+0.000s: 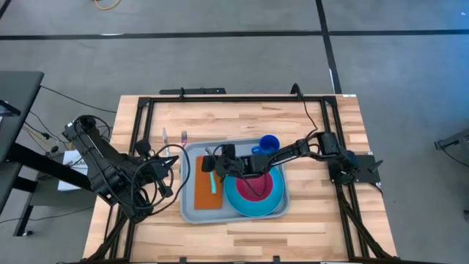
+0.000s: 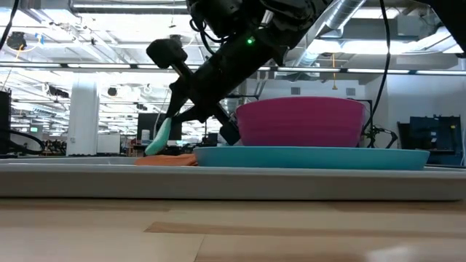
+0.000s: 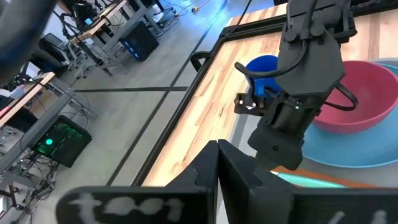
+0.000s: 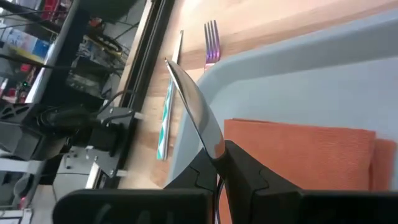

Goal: Set up tray
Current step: Put the green spoon on top of the orange table napkin

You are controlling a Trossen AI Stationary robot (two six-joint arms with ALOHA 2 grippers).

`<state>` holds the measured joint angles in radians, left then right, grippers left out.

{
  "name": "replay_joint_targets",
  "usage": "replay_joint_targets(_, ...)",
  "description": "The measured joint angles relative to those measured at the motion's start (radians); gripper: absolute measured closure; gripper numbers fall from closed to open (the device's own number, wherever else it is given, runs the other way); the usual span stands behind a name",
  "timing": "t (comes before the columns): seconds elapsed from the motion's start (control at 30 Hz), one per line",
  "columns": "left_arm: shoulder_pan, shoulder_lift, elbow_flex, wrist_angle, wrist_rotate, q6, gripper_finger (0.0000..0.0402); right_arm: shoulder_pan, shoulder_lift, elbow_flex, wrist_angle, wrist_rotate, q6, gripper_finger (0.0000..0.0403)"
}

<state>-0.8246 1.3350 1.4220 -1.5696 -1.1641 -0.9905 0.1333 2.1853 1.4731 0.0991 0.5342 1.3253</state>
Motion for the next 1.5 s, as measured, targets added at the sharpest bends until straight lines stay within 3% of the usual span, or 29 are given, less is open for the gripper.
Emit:
replay_joint_targets(0.47,0.0,0.0,0.0,0.018,-0.002,0.002,0.0401,-0.005,0.03,-0.001,-0.018,-0.101,0.095,0.039)
replay_joint_targets(0.73,0.0,0.001,0.0,0.017,-0.002,0.005,0.0401,-0.017,0.025,0.011,0.011,-0.168,-0.047,0.0348)
replay_joint_targets(1.03,0.0,0.001,0.0,0.017,0.001,0.005,0.0401,-0.032,0.028,0.011,-0.043,-0.207,-0.058,0.0342)
replay_joint_targets(1.33,0.0,0.001,0.0,0.016,0.077,0.001,0.0401,-0.091,0.016,0.011,0.047,-0.386,-0.188,0.0341)
replay_joint_targets(1.5,0.0,0.001,0.0,0.016,0.139,0.0,0.0402,-0.122,-0.066,0.011,0.127,-0.478,-0.318,0.0341)
